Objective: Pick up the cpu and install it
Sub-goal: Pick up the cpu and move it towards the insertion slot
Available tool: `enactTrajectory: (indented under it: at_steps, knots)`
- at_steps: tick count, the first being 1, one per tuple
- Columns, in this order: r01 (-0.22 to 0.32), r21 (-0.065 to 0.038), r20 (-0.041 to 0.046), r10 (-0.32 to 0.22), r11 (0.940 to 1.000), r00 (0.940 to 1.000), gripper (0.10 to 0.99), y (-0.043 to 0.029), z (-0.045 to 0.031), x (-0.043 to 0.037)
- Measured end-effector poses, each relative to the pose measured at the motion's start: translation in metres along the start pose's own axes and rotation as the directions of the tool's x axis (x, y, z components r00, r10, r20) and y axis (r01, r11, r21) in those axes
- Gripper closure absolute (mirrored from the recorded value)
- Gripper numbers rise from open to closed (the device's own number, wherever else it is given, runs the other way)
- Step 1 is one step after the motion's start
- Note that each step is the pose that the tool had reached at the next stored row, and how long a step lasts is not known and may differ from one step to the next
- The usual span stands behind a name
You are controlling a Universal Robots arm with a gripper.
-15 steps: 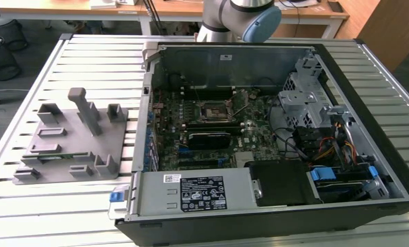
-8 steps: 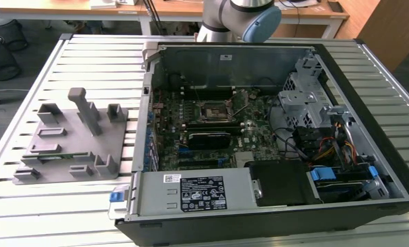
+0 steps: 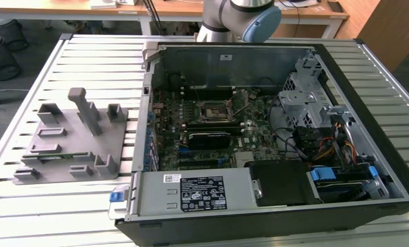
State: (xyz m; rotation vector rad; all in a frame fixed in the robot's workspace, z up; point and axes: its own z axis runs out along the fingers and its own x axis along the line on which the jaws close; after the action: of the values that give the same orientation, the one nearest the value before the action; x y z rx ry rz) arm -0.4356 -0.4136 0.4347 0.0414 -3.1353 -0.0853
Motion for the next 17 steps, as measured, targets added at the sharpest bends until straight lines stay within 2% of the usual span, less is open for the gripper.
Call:
enactTrajectory:
  at_steps: [17]
  knots:
    - [0.000,0.000,0.0000,0.000,1.0000,1.0000,0.549,0.0001,-0.0030,0.0000]
